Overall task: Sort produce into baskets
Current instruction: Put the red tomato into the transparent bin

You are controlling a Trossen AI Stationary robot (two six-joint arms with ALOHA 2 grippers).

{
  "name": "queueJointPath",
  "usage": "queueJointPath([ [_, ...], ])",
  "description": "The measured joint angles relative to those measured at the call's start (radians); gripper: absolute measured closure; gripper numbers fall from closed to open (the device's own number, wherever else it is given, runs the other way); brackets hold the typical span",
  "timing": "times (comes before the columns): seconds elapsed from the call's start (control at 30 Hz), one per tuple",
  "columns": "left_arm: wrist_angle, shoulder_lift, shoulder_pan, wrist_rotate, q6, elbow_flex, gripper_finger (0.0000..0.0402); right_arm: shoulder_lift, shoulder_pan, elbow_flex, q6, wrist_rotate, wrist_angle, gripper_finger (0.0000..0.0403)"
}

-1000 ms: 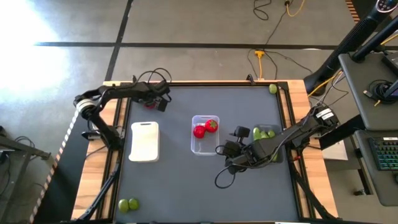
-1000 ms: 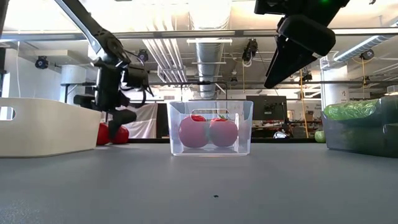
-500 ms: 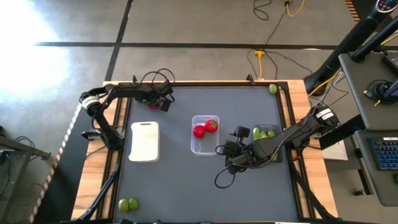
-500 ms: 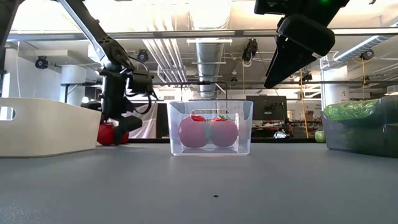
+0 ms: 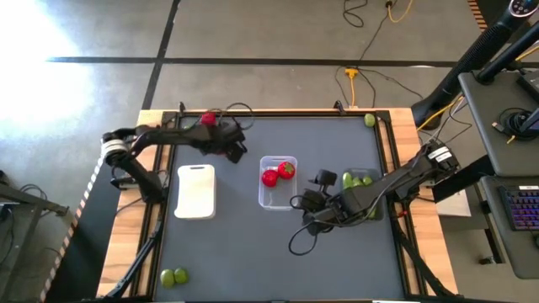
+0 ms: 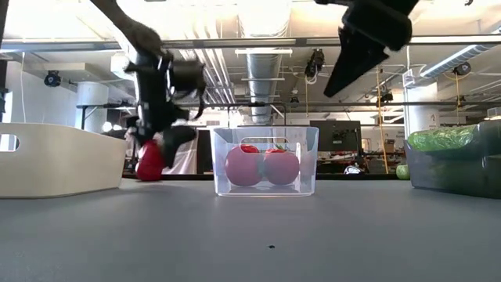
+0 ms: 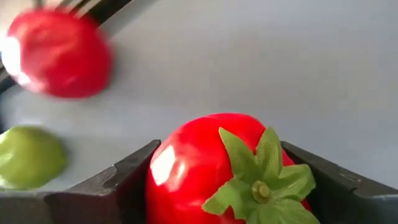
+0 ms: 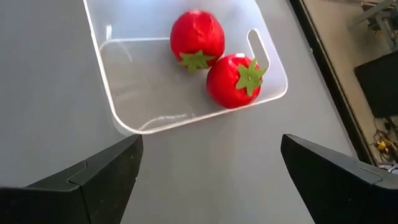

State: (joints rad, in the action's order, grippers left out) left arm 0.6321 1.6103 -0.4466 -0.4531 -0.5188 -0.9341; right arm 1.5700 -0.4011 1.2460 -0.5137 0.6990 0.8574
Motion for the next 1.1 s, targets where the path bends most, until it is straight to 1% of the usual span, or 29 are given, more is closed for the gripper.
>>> queueJointPath([
  [0.13, -0.04, -0.07, 0.154, -0.002, -0.033, -0.007, 0.0128, 0.0, 0.0, 0.037, 0.006, -0.002, 0.014, 0.0028],
  [0.2, -0.084, -0.103, 0.245, -0.005, -0.048, -0.007, 0.0128, 0.0, 0.0, 0.054, 0.018, -0.022, 0.021, 0.0028],
  [0.3, -0.172, -0.133, 0.385, -0.007, -0.061, -0.007, 0.0128, -0.001, 0.0, 0.07, 0.027, -0.052, 0.022, 0.0028],
  [0.4, -0.296, -0.136, 0.514, -0.034, -0.059, -0.007, 0.0127, -0.001, 0.0, 0.076, 0.025, -0.061, 0.021, 0.0028],
  [0.5, -0.412, -0.128, 0.606, -0.062, -0.044, -0.018, 0.0127, -0.001, 0.0, 0.079, 0.016, -0.064, 0.023, 0.0028],
  [0.63, -0.503, -0.096, 0.648, -0.085, -0.016, -0.039, 0.0126, -0.001, 0.0, 0.103, 0.016, -0.064, 0.032, 0.0028],
  [0.73, -0.495, -0.056, 0.648, -0.085, -0.006, -0.058, 0.0126, -0.001, 0.0, 0.142, -0.008, -0.072, 0.104, 0.0028],
  [0.93, -0.495, 0.019, 0.626, -0.033, 0.031, -0.099, 0.0126, -0.001, -0.002, 0.226, -0.091, -0.071, 0.318, 0.0028],
  [1.03, -0.49, 0.059, 0.626, -0.023, 0.056, -0.129, 0.0126, -0.005, -0.005, 0.238, -0.121, -0.071, 0.367, 0.0028],
  [1.1, -0.473, 0.086, 0.617, 0.019, 0.061, -0.15, 0.0125, -0.005, -0.007, 0.238, -0.123, -0.071, 0.366, 0.0028],
])
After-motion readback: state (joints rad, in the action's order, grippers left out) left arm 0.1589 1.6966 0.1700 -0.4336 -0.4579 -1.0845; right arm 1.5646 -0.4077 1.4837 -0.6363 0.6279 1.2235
